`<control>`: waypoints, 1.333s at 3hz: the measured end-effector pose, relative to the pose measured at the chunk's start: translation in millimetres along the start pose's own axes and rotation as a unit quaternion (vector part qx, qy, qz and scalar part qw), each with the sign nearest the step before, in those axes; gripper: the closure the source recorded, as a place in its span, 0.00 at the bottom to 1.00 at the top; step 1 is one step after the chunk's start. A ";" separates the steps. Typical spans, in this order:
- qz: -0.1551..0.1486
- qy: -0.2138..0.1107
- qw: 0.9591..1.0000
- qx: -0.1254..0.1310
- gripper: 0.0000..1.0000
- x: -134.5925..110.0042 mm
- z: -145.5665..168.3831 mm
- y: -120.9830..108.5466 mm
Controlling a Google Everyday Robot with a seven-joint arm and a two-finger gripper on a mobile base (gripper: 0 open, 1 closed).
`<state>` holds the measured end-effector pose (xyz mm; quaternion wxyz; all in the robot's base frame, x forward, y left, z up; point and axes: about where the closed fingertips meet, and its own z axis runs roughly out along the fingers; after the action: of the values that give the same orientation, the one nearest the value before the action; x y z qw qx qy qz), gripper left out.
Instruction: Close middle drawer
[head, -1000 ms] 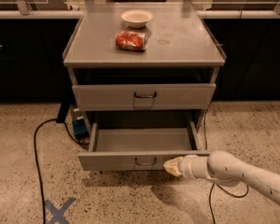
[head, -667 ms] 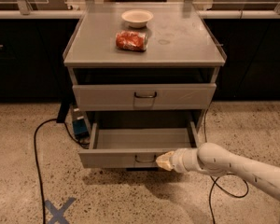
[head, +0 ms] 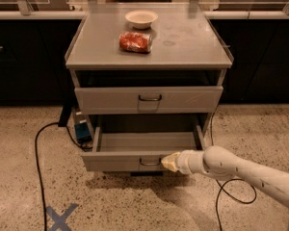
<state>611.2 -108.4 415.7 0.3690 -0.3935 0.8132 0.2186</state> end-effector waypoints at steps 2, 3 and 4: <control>-0.008 -0.026 0.996 0.082 1.00 -21.8 9.2 -52.9; -0.008 -0.026 0.996 0.082 1.00 -21.8 9.2 -52.9; -0.005 -0.016 0.997 0.073 1.00 -17.8 19.2 -52.9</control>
Offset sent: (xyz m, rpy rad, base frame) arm 0.0839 -0.0294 0.0122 -0.0579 -0.1781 -0.1901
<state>669.2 -118.9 413.9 0.4109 -0.3657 0.8189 0.1637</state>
